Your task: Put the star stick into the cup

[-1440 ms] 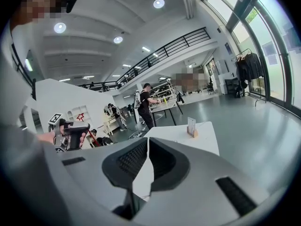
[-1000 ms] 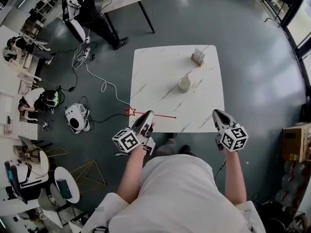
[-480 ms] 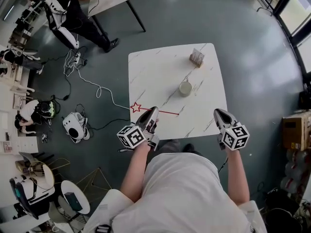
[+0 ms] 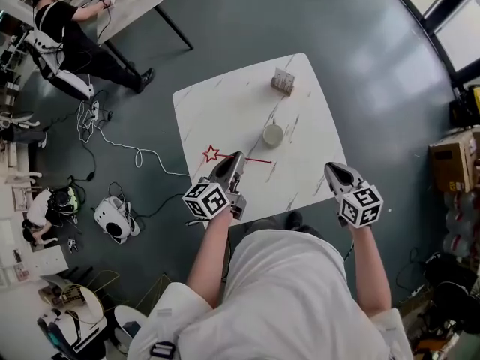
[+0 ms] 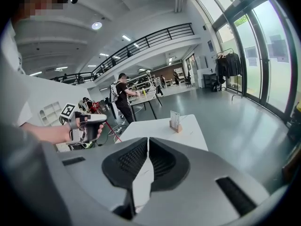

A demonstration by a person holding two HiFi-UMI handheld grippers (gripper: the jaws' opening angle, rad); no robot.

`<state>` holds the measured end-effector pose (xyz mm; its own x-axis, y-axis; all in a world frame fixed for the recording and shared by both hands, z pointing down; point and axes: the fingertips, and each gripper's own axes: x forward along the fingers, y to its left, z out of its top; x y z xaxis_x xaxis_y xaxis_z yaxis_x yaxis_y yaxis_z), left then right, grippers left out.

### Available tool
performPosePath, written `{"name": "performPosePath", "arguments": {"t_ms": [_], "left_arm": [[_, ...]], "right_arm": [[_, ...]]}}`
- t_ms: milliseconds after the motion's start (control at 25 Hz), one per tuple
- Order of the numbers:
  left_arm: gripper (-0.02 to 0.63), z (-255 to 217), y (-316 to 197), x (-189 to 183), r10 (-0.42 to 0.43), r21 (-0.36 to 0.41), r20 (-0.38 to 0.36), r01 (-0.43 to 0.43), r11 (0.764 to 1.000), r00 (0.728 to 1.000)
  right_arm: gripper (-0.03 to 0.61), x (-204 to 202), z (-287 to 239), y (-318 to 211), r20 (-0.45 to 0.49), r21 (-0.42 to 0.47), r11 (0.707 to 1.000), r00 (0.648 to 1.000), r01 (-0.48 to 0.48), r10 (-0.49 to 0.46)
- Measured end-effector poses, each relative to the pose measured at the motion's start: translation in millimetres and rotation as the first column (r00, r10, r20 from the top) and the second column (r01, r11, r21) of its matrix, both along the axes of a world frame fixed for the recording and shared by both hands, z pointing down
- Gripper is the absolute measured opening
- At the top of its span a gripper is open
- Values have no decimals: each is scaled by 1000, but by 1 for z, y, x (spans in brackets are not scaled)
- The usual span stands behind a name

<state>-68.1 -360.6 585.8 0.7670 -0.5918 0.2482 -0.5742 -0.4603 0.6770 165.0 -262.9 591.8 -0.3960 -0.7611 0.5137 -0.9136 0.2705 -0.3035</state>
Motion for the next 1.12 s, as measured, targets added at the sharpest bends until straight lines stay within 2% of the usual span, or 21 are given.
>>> {"name": "performPosePath", "arguments": {"t_ms": [480, 680, 920, 1120], "left_arm": [[23, 31, -70, 54, 152, 76, 132, -163, 984, 980], [23, 48, -85, 77, 218, 99, 189, -239, 966, 957], [23, 75, -92, 103, 295, 108, 306, -341, 934, 905], [23, 97, -93, 111, 316, 79, 327, -359, 930, 891]], "right_arm": [[29, 16, 18, -8, 20, -55, 992, 993, -116, 117], [29, 16, 28, -5, 31, -70, 985, 987, -158, 160], [29, 13, 35, -1, 47, -79, 982, 983, -174, 178], [29, 9, 41, 2, 68, -88, 980, 981, -178, 184]]}}
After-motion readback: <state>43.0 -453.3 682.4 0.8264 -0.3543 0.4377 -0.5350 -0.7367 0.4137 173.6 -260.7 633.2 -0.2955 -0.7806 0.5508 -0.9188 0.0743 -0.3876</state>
